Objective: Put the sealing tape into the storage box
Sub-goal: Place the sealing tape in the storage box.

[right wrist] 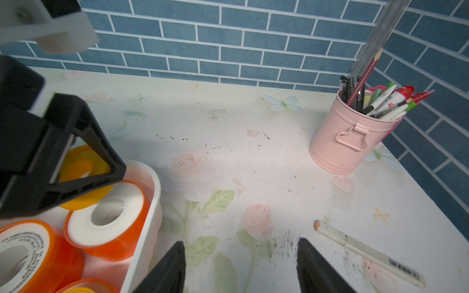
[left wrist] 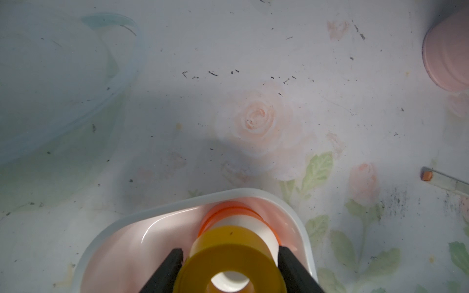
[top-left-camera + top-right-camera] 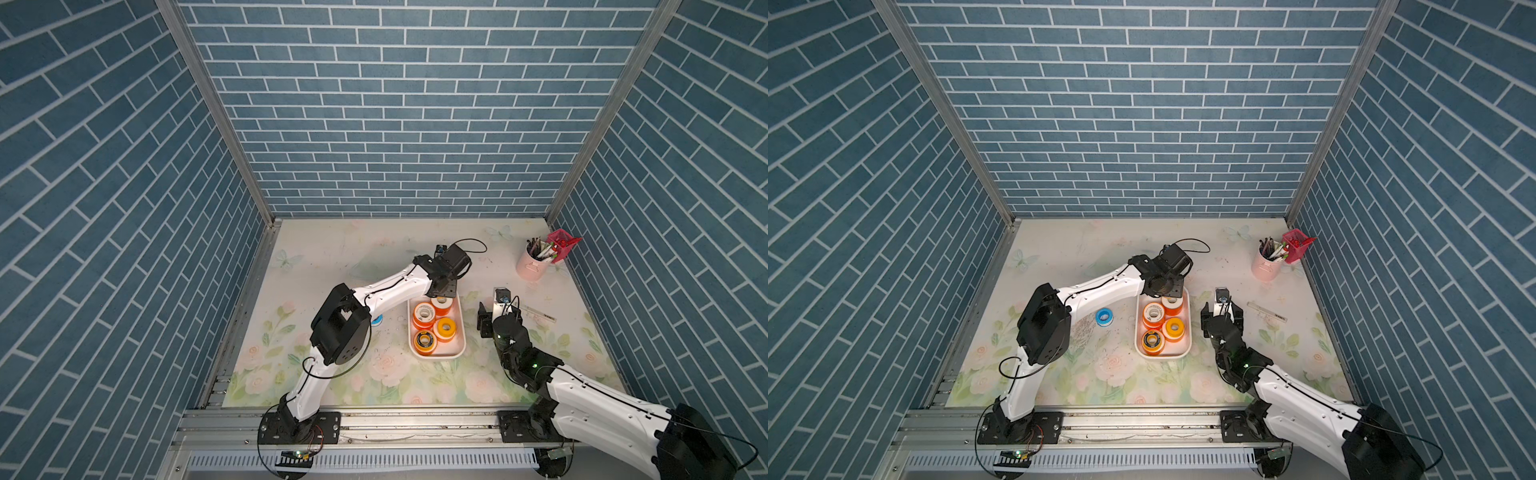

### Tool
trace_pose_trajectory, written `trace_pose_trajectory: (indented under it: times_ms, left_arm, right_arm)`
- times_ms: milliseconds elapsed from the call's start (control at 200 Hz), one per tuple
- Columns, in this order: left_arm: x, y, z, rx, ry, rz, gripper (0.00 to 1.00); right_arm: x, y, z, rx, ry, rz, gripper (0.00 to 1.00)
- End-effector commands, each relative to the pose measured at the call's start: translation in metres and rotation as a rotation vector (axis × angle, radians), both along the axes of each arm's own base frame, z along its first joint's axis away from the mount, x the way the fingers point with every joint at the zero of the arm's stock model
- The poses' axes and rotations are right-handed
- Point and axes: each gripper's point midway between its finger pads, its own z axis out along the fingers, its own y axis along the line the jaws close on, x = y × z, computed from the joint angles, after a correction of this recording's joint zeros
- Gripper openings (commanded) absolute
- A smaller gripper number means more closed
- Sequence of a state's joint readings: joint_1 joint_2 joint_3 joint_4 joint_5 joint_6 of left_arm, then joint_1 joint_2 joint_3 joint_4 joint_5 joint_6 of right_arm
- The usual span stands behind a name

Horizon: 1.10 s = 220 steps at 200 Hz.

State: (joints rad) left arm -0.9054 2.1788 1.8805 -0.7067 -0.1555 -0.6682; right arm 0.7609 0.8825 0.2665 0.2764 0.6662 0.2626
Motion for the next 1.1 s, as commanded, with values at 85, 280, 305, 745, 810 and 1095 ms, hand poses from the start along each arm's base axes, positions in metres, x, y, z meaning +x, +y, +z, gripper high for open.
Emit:
trace_pose_trajectory:
  times_ms: [85, 280, 305, 745, 810, 1095]
  left_arm:
    - [-0.007, -0.001, -0.012, 0.044, 0.025, -0.029, 0.56]
    - [-0.010, -0.002, -0.016, 0.048, 0.033, -0.036, 0.59]
    - [-0.011, -0.002, -0.016, 0.049, 0.033, -0.038, 0.60]
    - [-0.016, 0.000, -0.023, 0.067, 0.044, -0.039, 0.67]
    - [-0.016, -0.001, -0.022, 0.063, 0.043, -0.041, 0.70]
    - [-0.015, -0.003, -0.009, 0.040, 0.026, -0.047, 0.71]
  right_arm:
    - [0.001, -0.003, 0.001, 0.034, -0.005, -0.025, 0.69]
    - [0.002, -0.003, 0.000, 0.031, 0.000, -0.024, 0.69]
    - [0.002, -0.003, 0.001, 0.032, 0.000, -0.023, 0.69]
    - [0.001, -0.002, 0.002, 0.037, -0.003, -0.017, 0.69]
    - [0.001, -0.002, 0.002, 0.038, -0.003, -0.016, 0.69]
    - [0.001, -0.002, 0.003, 0.038, -0.003, -0.014, 0.69]
